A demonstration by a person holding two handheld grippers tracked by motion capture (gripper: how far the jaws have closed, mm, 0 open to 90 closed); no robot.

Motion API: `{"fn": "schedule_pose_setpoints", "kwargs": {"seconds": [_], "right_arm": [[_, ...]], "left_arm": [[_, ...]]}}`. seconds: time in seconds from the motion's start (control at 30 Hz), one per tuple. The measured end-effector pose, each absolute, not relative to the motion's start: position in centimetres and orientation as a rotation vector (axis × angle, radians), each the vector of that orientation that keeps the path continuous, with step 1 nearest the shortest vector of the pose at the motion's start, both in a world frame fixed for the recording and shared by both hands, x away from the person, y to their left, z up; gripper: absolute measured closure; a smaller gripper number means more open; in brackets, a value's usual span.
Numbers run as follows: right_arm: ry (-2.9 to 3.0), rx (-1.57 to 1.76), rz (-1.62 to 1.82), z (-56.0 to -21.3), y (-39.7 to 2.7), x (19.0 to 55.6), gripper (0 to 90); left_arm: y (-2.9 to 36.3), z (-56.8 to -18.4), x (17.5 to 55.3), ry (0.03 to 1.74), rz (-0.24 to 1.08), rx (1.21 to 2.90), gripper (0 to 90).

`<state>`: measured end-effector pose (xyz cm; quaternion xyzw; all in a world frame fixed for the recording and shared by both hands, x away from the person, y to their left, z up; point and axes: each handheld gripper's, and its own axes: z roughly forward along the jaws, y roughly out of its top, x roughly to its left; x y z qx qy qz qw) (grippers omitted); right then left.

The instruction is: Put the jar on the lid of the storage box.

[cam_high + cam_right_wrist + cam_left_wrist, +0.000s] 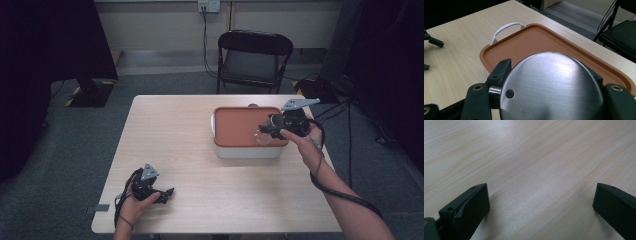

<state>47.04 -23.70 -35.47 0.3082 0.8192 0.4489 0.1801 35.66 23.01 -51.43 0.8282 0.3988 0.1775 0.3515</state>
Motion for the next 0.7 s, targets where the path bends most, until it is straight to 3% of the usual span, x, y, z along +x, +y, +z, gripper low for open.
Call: {"fn": "schedule_pose_setpoints", "kwargs": {"seconds": [0.7], "right_arm": [[2.281,0.918,1.227,-35.6,-22.5,49.0,37.7]], "left_arm": [[23.0,-51.4,35.6,1.035,0.461,2.143,0.5]]}}
